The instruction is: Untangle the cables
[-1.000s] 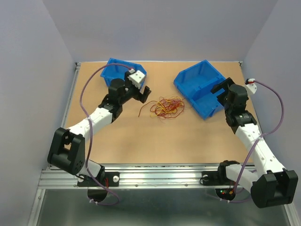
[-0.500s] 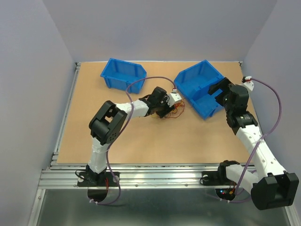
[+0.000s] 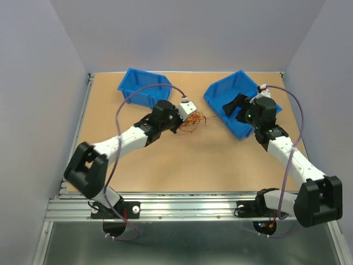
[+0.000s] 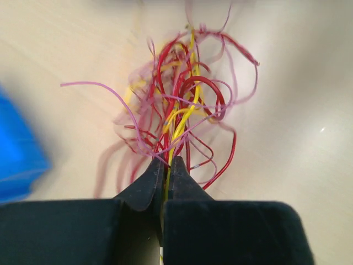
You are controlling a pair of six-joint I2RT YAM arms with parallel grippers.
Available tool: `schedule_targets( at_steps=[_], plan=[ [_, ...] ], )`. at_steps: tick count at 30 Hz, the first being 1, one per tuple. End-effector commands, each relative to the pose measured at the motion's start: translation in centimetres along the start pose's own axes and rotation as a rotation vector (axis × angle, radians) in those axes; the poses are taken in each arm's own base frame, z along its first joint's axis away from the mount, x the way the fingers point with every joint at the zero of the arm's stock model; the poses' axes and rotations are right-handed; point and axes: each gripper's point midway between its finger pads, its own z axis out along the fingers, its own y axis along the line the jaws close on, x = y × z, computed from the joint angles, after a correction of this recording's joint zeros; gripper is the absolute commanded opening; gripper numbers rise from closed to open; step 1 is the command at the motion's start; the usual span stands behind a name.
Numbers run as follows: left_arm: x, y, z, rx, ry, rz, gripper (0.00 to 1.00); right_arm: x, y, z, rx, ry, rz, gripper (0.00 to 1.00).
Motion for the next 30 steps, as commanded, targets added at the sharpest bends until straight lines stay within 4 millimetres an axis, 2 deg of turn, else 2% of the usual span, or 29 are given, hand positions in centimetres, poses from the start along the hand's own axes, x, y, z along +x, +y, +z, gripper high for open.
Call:
schedule_targets(
  at_steps=[1, 2, 3, 6, 16, 19, 27, 29, 30],
  plan=[
    [-9.5, 3.0, -7.4, -0.118, -0.399, -0.001, 0.00, 2.2, 3.3, 1.7, -0.132, 0.070, -0.064, 0.98],
    [-10.1, 2.8, -9.1, -0.125, -0.444, 0.003, 0.00, 3.2, 3.1, 2.4, -0.125, 0.102, -0.067, 0.98],
    [-10.7, 3.2, -10.0, -0.144, -0.481, 0.004, 0.00, 4.0, 3.5, 2.8, -0.135, 0.125, -0.074, 0.97],
    [-11.5, 2.3, -11.8, -0.111, -0.544, 0.026, 0.00, 5.1, 5.0, 3.1, -0.199, 0.154, -0.111, 0.94],
    [-11.5, 0.9, -11.0, -0.014, -0.516, 0.033, 0.00, 6.2, 12.9, -1.3, -0.573, 0.048, -0.264, 0.93],
    [-11.5, 0.7, -10.9, 0.007, -0.510, 0.031, 0.00, 6.4, 13.5, -1.4, -0.583, 0.040, -0.293, 0.93],
    [-11.8, -0.2, -11.4, 0.062, -0.523, 0.040, 0.00, 8.4, 13.4, 0.4, -0.531, 0.071, -0.346, 0.90],
    [-11.9, -0.5, -11.7, 0.076, -0.528, 0.047, 0.00, 8.5, 13.3, 1.3, -0.503, 0.060, -0.361, 0.82],
    [-11.9, -0.6, -11.7, 0.082, -0.530, 0.052, 0.00, 8.5, 13.5, 1.5, -0.506, 0.060, -0.362, 0.74]
  ],
)
